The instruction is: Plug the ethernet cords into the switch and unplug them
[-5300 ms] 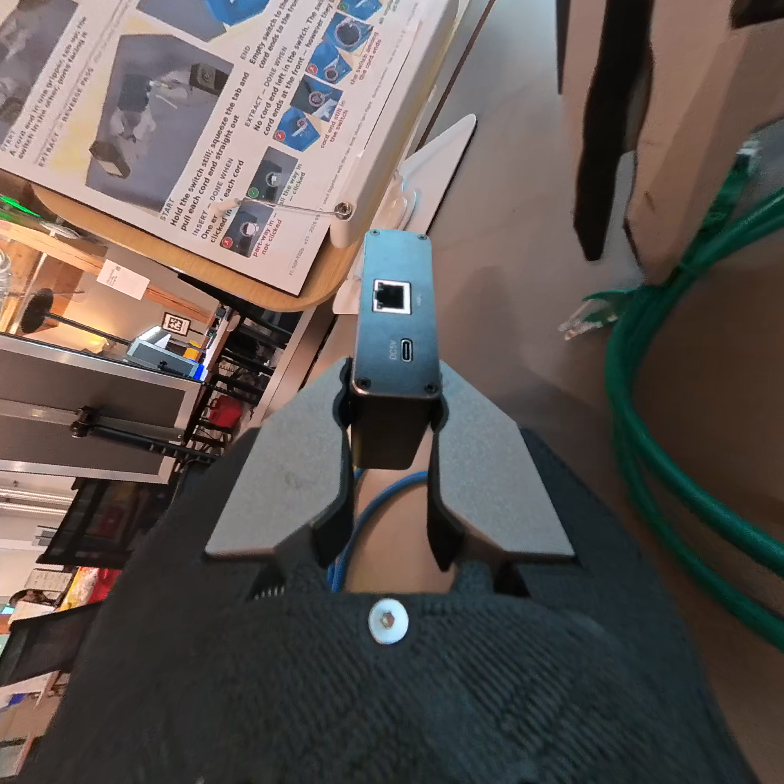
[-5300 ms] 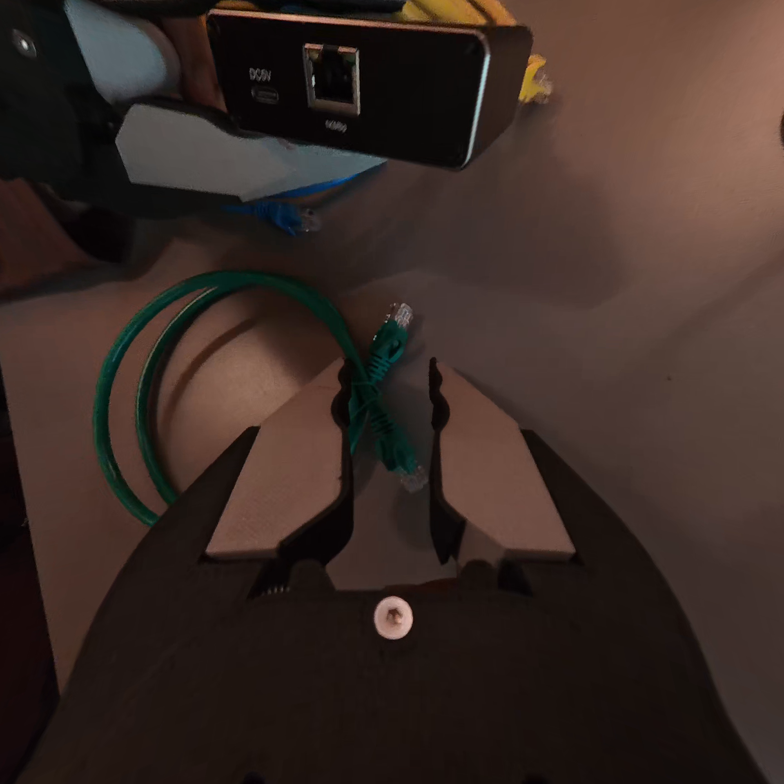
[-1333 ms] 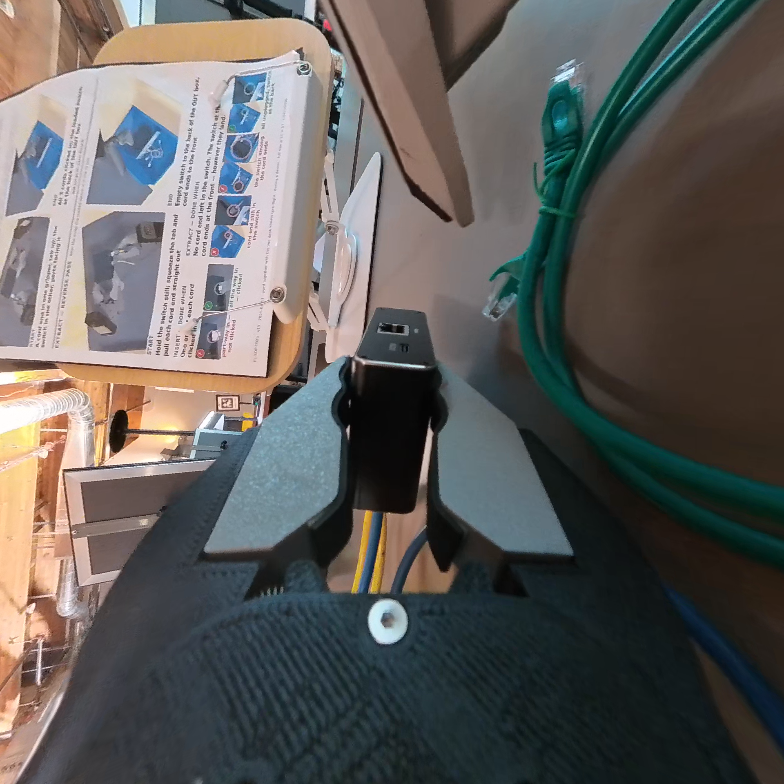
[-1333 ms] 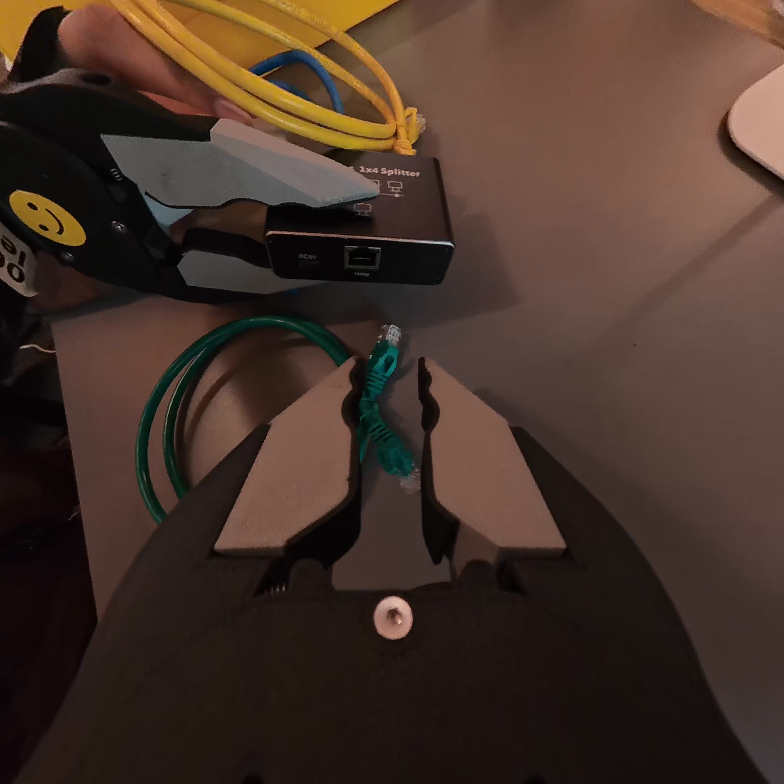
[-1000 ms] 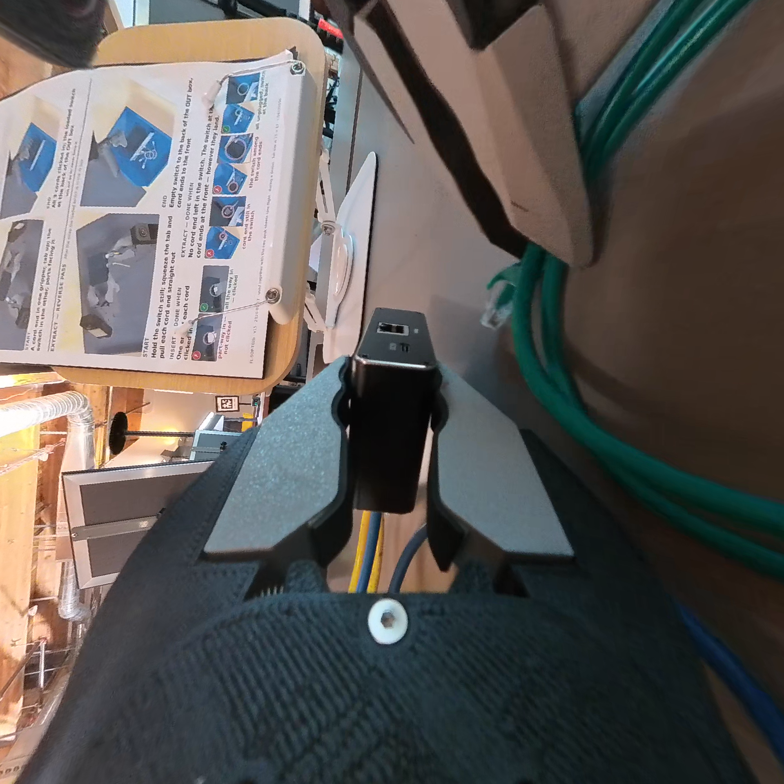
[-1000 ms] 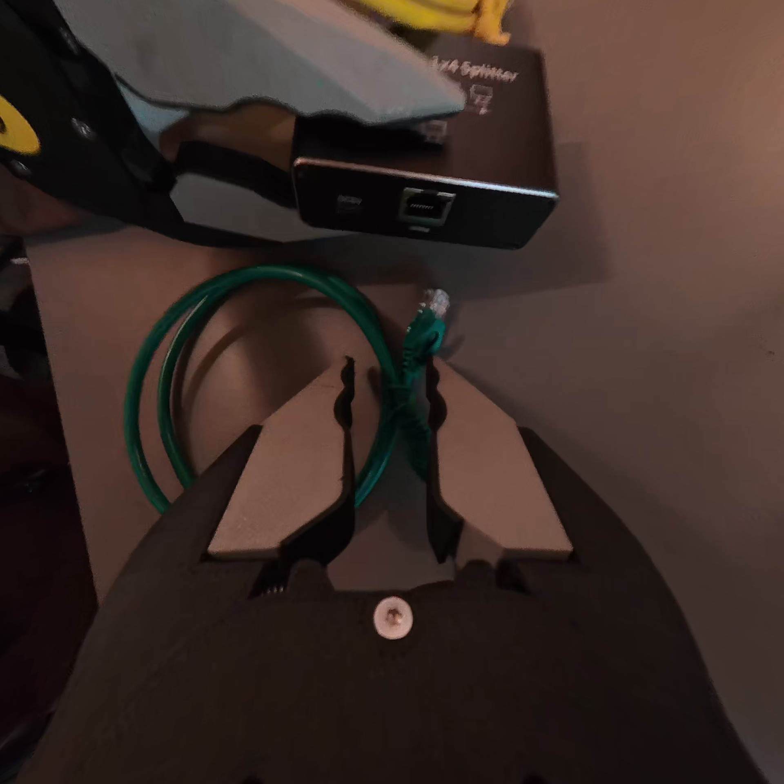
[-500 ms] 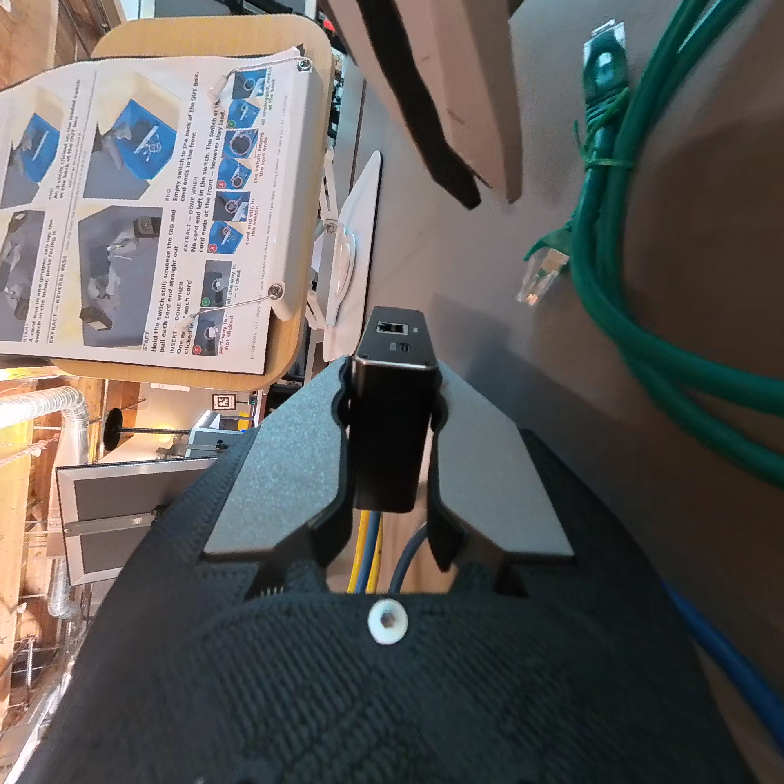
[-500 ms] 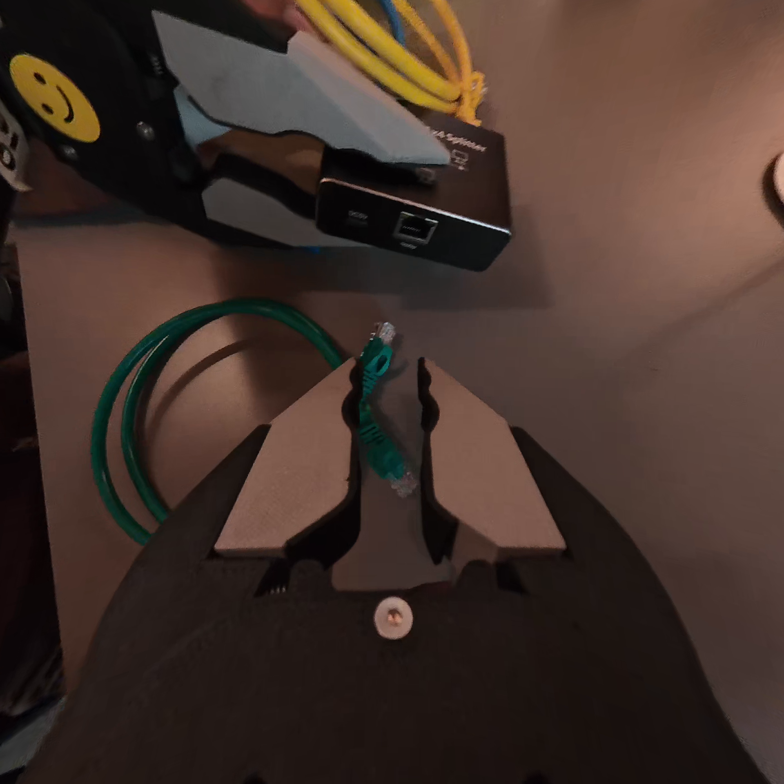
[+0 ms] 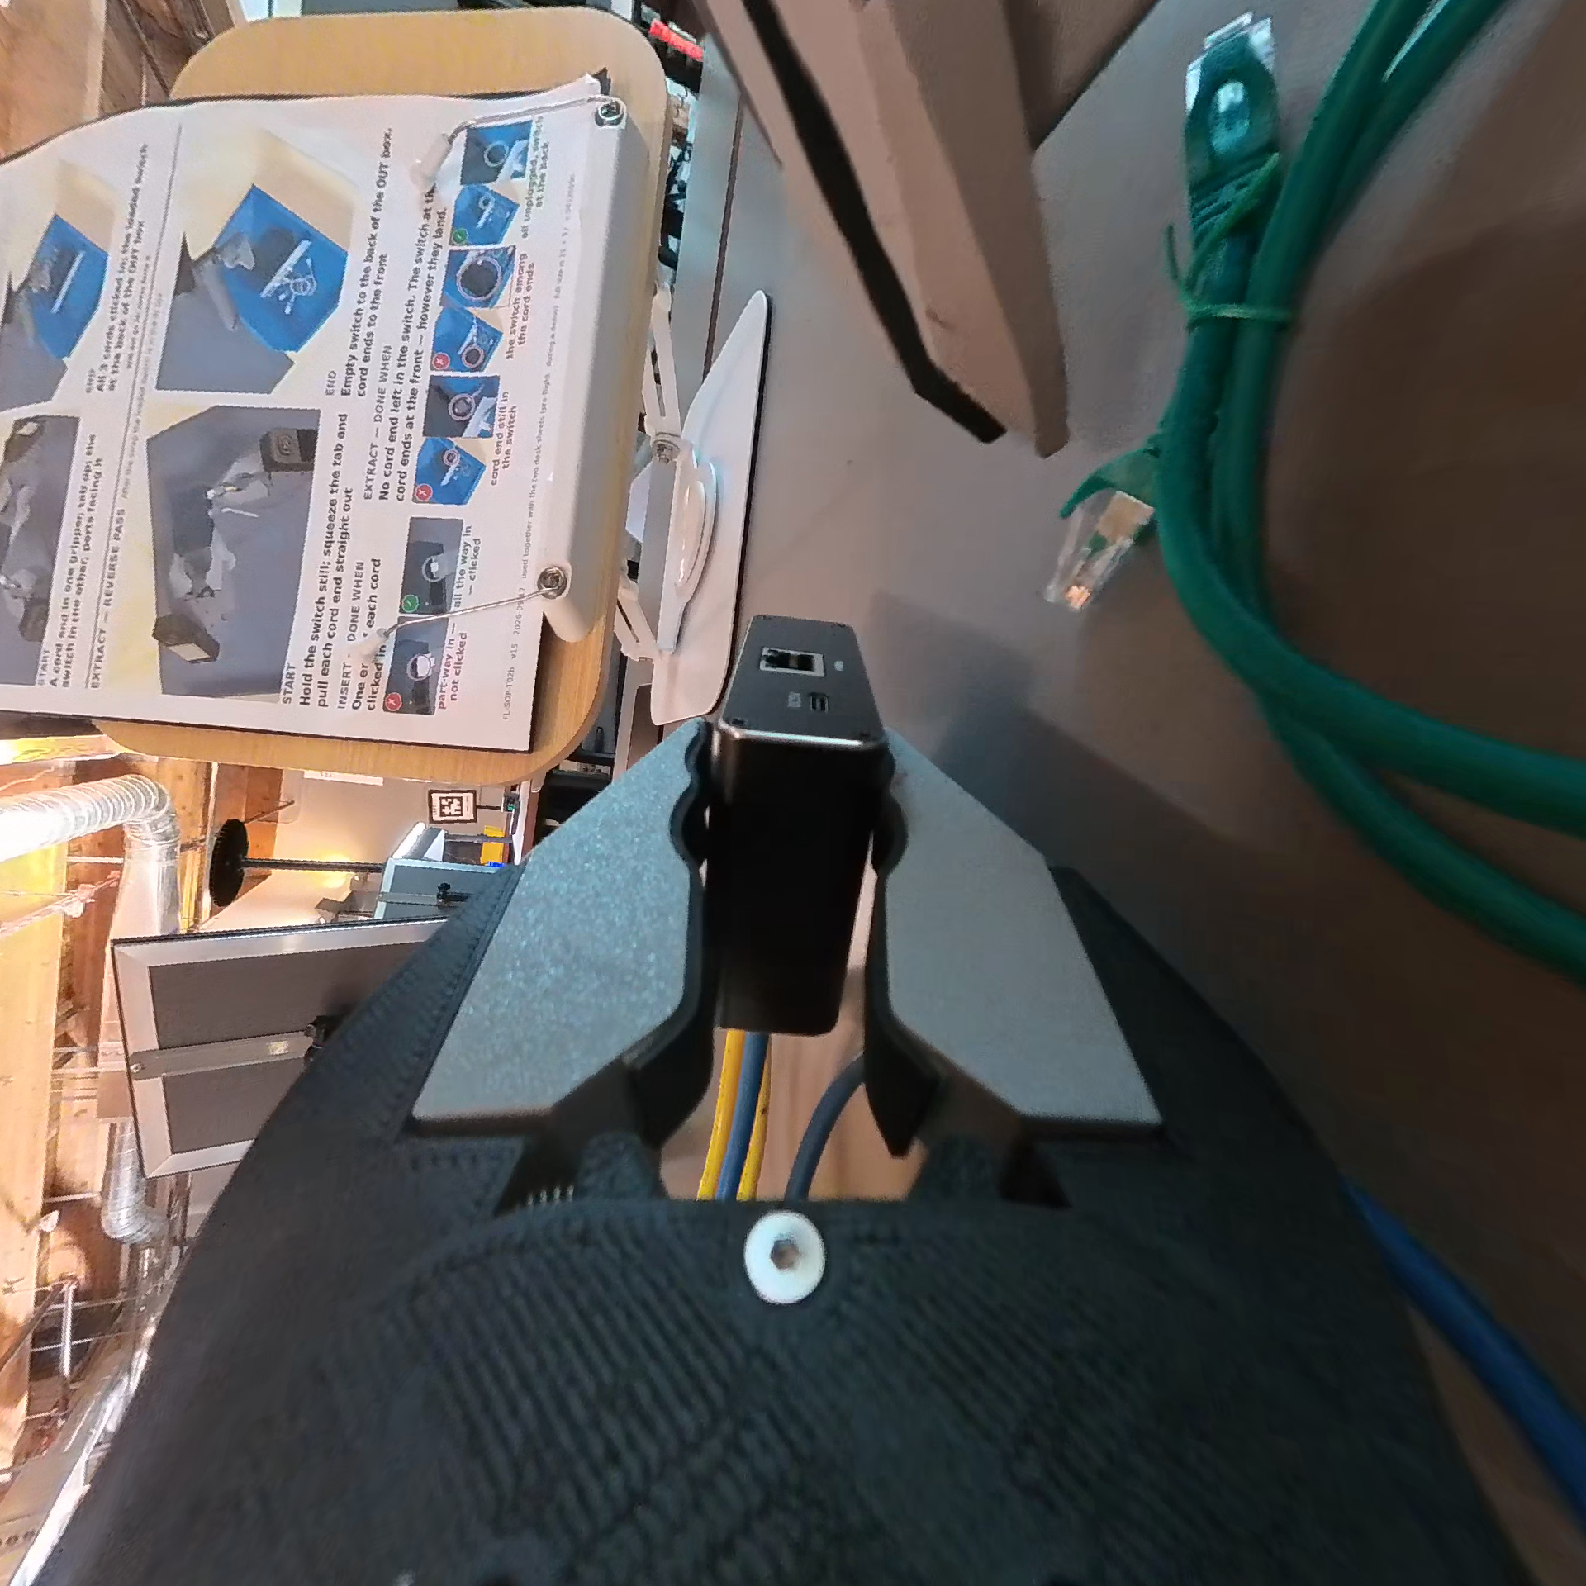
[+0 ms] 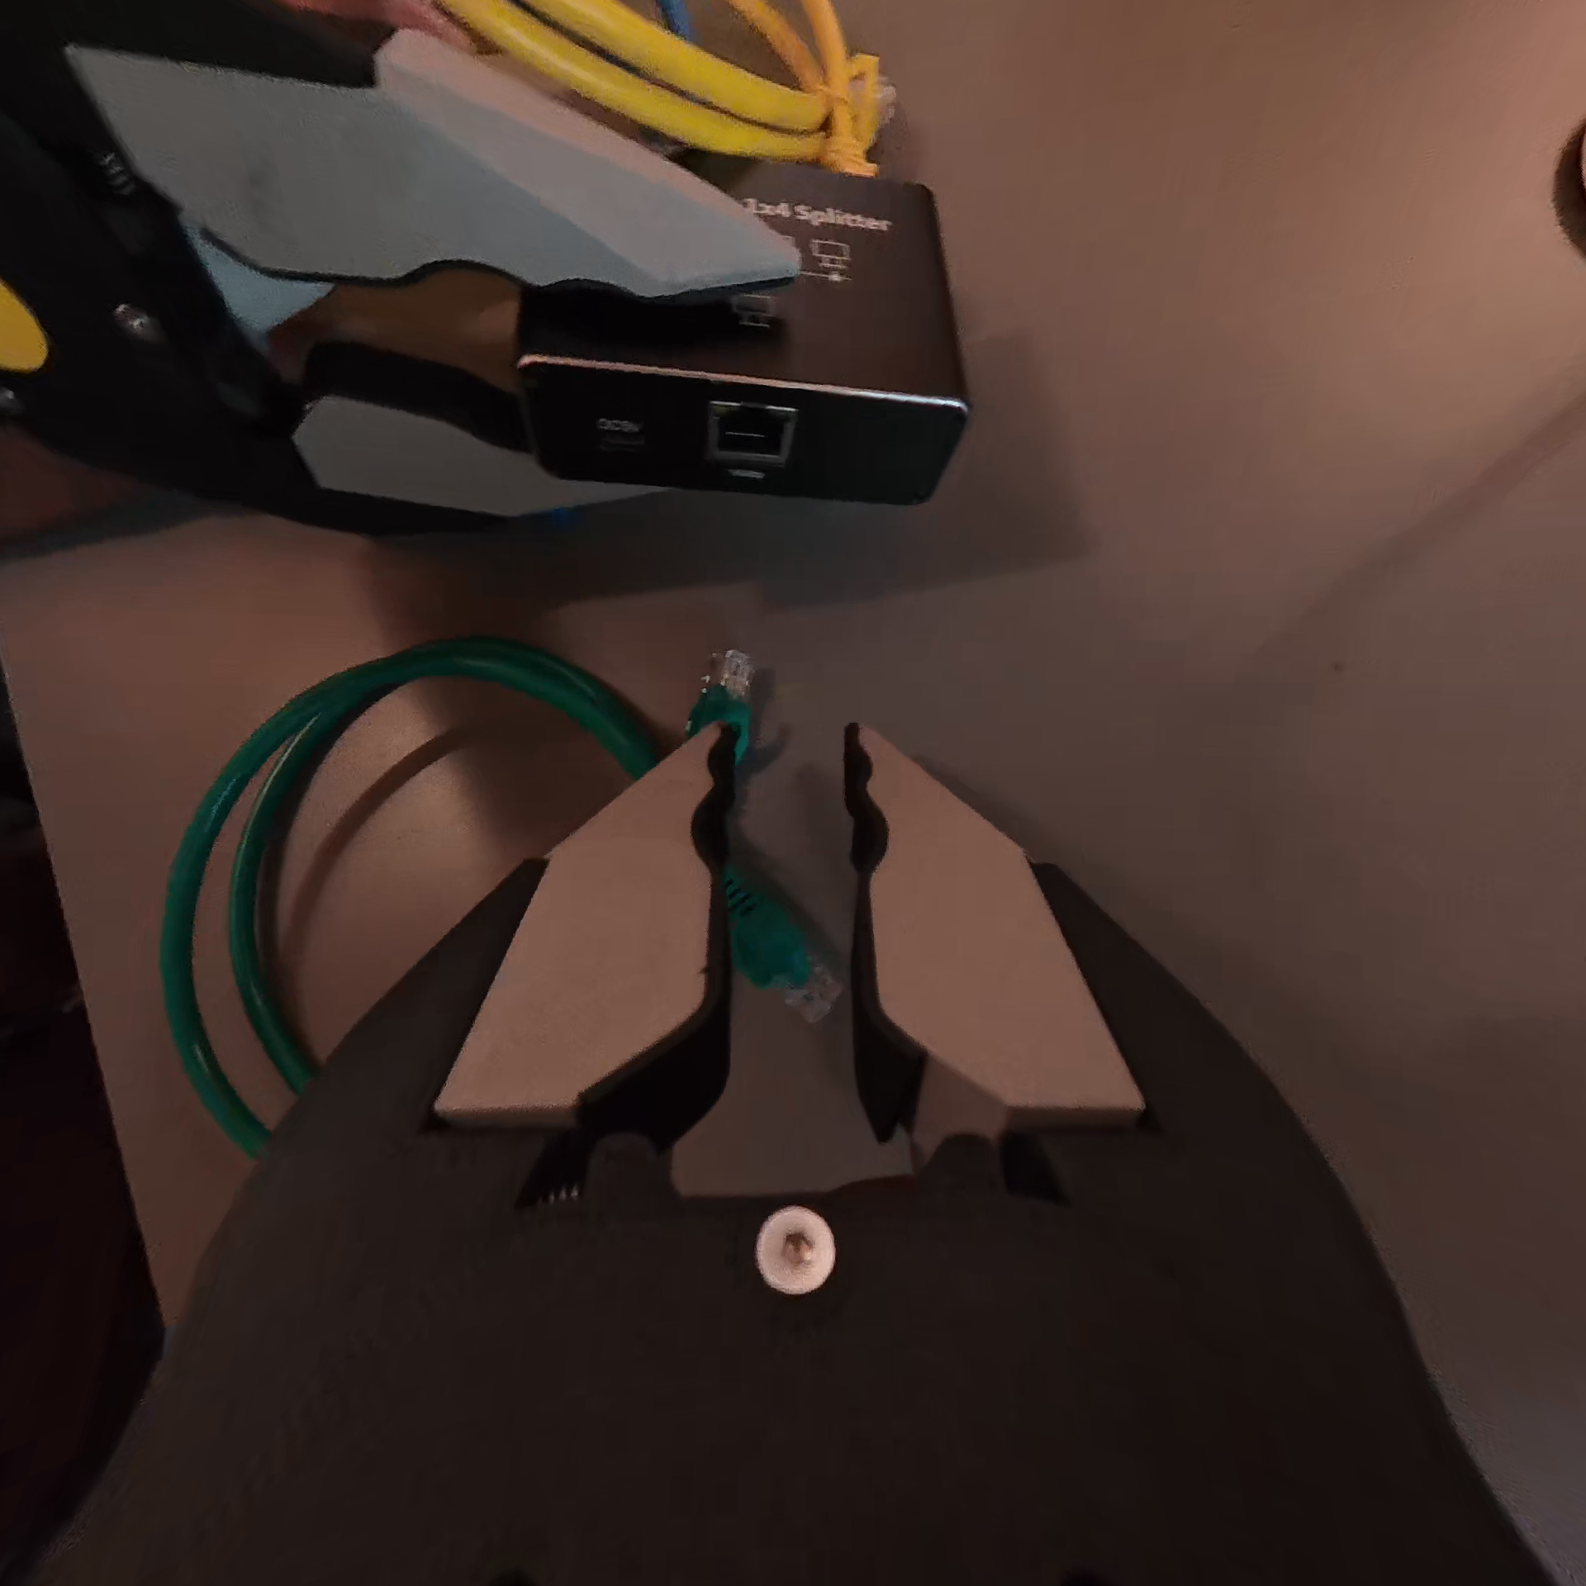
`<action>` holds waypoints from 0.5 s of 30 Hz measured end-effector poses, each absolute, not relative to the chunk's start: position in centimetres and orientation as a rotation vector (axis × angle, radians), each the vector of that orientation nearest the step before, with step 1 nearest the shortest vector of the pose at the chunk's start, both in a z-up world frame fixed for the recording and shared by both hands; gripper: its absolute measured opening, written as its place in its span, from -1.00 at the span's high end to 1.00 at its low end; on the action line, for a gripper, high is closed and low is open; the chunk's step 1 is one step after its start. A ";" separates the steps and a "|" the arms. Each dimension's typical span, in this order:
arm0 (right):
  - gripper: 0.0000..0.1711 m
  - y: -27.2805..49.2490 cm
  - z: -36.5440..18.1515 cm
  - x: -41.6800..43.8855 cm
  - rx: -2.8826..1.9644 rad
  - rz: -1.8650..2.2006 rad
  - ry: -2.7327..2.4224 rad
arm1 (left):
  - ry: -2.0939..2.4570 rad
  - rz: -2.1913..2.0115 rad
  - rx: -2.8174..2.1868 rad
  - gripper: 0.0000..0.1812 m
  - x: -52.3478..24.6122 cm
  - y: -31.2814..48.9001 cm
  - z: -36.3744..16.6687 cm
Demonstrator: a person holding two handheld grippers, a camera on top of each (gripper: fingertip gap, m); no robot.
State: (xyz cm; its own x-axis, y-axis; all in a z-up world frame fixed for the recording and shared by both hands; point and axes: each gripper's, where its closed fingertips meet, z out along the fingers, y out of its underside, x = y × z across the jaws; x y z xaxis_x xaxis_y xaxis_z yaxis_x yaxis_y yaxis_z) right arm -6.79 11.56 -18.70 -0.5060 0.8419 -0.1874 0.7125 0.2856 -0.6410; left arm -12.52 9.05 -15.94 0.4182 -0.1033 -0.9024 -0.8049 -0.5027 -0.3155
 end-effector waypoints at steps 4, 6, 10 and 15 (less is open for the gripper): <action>0.74 10.7 -18.4 -6.6 -1.490 1.129 -2.372 | 0.781 1.130 -1.889 0.63 -12.5 9.1 -16.0; 0.72 10.4 -18.5 -6.5 -1.521 1.161 -2.374 | 0.784 1.131 -1.890 0.63 -12.4 9.1 -16.1; 0.71 10.1 -19.9 -6.2 -1.581 1.126 -2.425 | 0.792 1.132 -1.891 0.63 -12.3 9.2 -16.2; 0.83 9.1 -20.0 -5.6 -1.616 1.214 -2.471 | 0.796 1.135 -1.892 0.63 -12.3 9.2 -16.2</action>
State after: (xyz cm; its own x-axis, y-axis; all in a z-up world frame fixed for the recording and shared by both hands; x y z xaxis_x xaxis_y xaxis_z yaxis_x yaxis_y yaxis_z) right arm -5.58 9.07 -19.99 -0.4865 0.7639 -0.4239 0.8023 0.1986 -0.5630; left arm -12.30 9.17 -16.23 0.4064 -0.1191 -0.9059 -0.8109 -0.5039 -0.2975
